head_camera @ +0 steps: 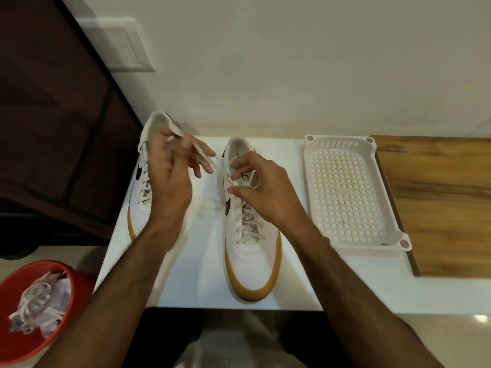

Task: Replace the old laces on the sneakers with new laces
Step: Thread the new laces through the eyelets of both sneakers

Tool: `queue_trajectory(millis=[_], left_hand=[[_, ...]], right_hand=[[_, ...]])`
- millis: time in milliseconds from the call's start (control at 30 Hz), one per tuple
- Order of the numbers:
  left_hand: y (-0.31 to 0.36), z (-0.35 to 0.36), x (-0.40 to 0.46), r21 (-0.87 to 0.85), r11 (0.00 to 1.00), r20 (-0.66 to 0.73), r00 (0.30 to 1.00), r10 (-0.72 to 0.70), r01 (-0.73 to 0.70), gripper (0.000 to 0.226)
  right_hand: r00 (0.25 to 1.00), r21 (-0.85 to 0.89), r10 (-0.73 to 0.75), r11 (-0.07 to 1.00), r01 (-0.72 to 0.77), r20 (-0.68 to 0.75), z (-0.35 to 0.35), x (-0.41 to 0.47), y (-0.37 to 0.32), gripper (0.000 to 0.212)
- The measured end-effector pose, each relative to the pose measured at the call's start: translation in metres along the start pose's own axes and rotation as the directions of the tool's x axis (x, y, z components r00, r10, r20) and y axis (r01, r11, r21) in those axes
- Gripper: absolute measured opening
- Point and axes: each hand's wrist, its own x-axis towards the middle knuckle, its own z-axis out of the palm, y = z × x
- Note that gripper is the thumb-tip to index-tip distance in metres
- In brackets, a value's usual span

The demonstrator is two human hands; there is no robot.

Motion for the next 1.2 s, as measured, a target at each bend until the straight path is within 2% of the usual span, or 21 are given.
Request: queue_trajectory(millis=[100,200,267,300,333,367,400,467,500,533,600,667,733,867,967,1000,1067,1133,1200], left_hand=[[0.019,-0.008,0.018,-0.126,0.982,-0.196,0.974,0.111,-0.137,0.008],[0.011,-0.032,0.036,-0.196,0.964,-0.282,0.952,0.117,-0.177,0.043],[0.004,-0.043,0.039,-0.106,0.978,-0.281,0.949,0.144,-0.18,0.054],[0.004,-0.043,0.036,0.018,0.979,-0.264,0.943,0.201,-0.203,0.05],[0.004,-0.041,0.031,0.166,0.952,-0.195,0.938,0.287,-0.257,0.04],[0.003,-0.037,0.024,0.313,0.893,-0.057,0.932,0.358,-0.324,0.026],[-0.001,-0.034,0.017,0.428,0.817,0.127,0.92,0.37,-0.387,0.013],[-0.017,-0.032,0.008,0.562,0.682,0.457,0.863,0.215,-0.468,0.012],[-0.026,-0.032,0.005,0.586,0.647,0.554,0.824,0.119,-0.488,0.012],[-0.034,-0.031,0.004,0.601,0.643,0.601,0.799,0.029,-0.475,0.015],[-0.04,-0.026,0.001,0.609,0.701,0.614,0.78,-0.121,-0.37,0.029],[-0.045,-0.021,0.001,0.617,0.708,0.621,0.766,-0.168,-0.344,0.033],[-0.052,-0.021,0.001,0.619,0.7,0.629,0.759,-0.169,-0.356,0.028],[-0.046,-0.016,0.001,0.492,0.866,0.503,0.842,-0.197,-0.091,0.022],[-0.034,-0.019,0.003,0.235,0.954,0.315,0.914,-0.257,0.187,0.02],[-0.033,-0.023,0.006,0.199,0.958,0.252,0.934,-0.252,0.205,0.019],[-0.033,-0.03,0.01,0.283,0.951,0.199,0.962,-0.188,0.127,0.02],[-0.034,-0.033,0.01,0.384,0.923,0.295,0.945,-0.139,0.016,0.029],[-0.035,-0.027,0.002,0.396,0.915,0.464,0.845,-0.267,0.071,0.039]], right_hand=[[0.999,-0.114,-0.026,0.993,0.023,-0.03,0.003,0.001,0.003,0.045],[1.0,-0.15,-0.017,0.989,0.013,-0.026,0.003,0.003,0.005,0.045],[0.999,-0.142,-0.015,0.99,0.011,-0.03,0.003,0.003,0.006,0.045],[1.0,-0.131,-0.013,0.991,0.009,-0.029,0.003,0.003,0.006,0.045],[1.0,-0.124,-0.008,0.992,0.005,-0.025,0.003,0.003,0.006,0.044],[1.0,-0.119,-0.005,0.993,0.003,-0.016,0.002,0.003,0.007,0.044],[1.0,-0.102,-0.002,0.995,0.002,-0.002,0.0,0.003,0.008,0.043],[0.999,0.034,0.014,0.999,-0.015,0.047,-0.007,0.004,0.012,0.043],[0.997,0.142,0.028,0.989,-0.038,0.073,-0.012,0.004,0.014,0.044],[0.996,0.24,0.037,0.969,-0.057,0.087,-0.017,0.004,0.015,0.044],[0.996,0.342,0.06,0.936,-0.077,0.06,-0.026,0.004,0.02,0.044],[0.996,0.325,0.086,0.942,-0.089,0.023,-0.03,0.005,0.024,0.038],[0.998,0.209,0.064,0.976,-0.067,0.021,-0.03,0.006,0.028,0.027],[0.995,0.028,-0.065,0.998,0.063,0.071,-0.023,0.007,0.033,0.015],[0.993,-0.063,-0.077,0.995,0.083,0.084,-0.02,0.009,0.036,0.017],[0.993,-0.1,-0.09,0.99,0.098,0.078,-0.02,0.009,0.037,0.022],[0.988,-0.212,-0.121,0.967,0.138,0.093,-0.019,0.009,0.038,0.039],[0.983,-0.367,-0.138,0.914,0.172,0.118,-0.017,0.007,0.035,0.05],[0.982,-0.473,-0.147,0.861,0.188,0.123,-0.015,0.005,0.029,0.053]])
